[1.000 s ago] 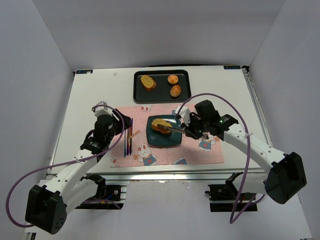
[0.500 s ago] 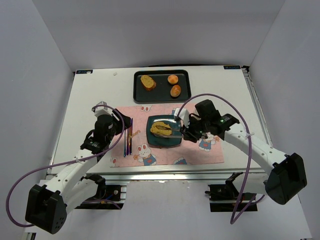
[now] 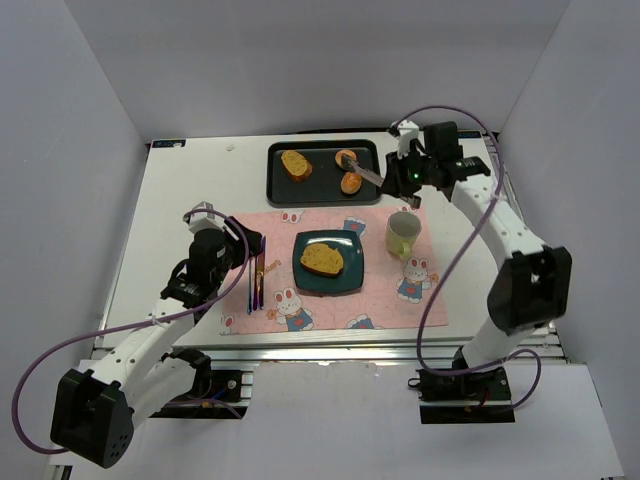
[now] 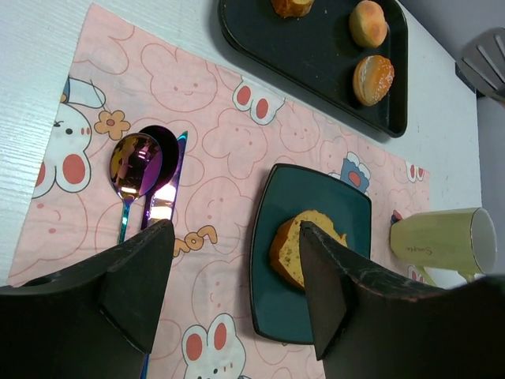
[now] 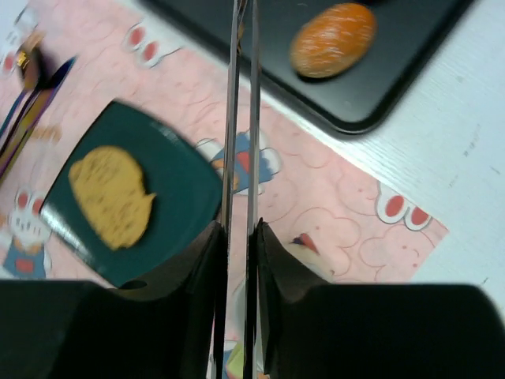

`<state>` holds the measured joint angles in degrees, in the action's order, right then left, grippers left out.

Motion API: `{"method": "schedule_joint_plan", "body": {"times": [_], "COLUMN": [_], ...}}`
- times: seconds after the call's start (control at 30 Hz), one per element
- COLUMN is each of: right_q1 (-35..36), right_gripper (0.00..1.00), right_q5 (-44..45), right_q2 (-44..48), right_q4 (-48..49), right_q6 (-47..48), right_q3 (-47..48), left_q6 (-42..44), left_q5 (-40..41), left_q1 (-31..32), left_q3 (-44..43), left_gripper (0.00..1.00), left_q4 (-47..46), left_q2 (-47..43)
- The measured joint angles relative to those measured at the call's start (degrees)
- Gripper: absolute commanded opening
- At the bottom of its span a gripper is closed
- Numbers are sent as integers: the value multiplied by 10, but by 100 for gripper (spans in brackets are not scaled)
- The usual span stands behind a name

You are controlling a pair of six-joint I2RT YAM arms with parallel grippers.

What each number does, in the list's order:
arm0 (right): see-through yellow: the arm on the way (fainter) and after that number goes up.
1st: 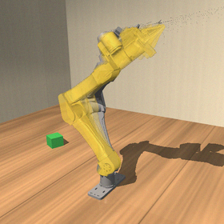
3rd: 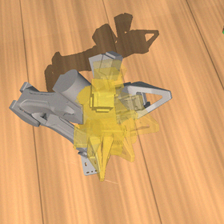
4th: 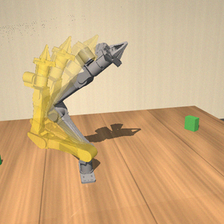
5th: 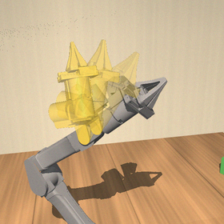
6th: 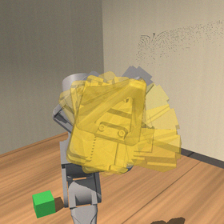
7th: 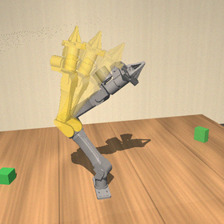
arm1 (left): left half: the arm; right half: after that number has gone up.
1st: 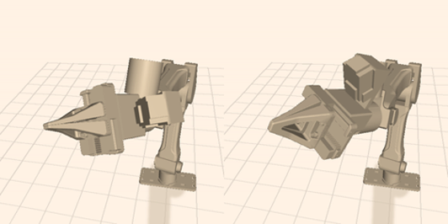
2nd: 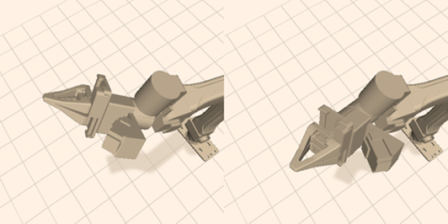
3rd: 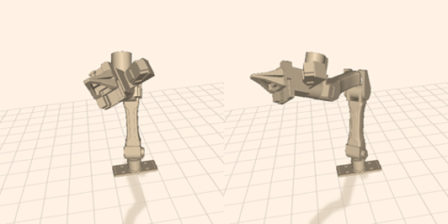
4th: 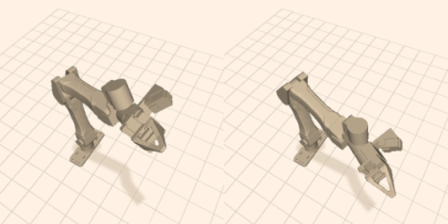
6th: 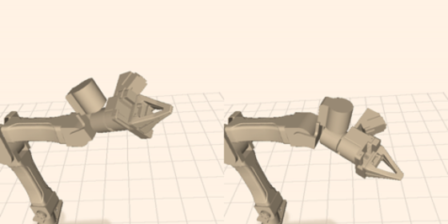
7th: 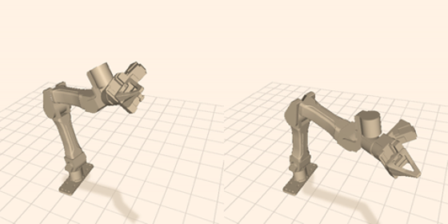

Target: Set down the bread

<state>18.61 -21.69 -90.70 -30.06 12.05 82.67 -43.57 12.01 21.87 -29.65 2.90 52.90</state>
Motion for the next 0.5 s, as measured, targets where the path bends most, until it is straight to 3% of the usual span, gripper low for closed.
{"method": "schedule_joint_plan", "body": {"times": [0.17, 0.5], "right_q1": [-36, -28], "right_gripper": [36, 46], "right_q5": [14, 46], "right_q2": [-85, -121], "right_q4": [1, -2], "right_q6": [-113, -255], "right_q3": [43, 46], "left_q6": [0, 0], "left_q5": [0, 0], "left_q1": [0, 0], "left_q3": [0, -8], "left_gripper": [73, 74], "left_q4": [-4, -4], "left_q2": [0, 13]}}
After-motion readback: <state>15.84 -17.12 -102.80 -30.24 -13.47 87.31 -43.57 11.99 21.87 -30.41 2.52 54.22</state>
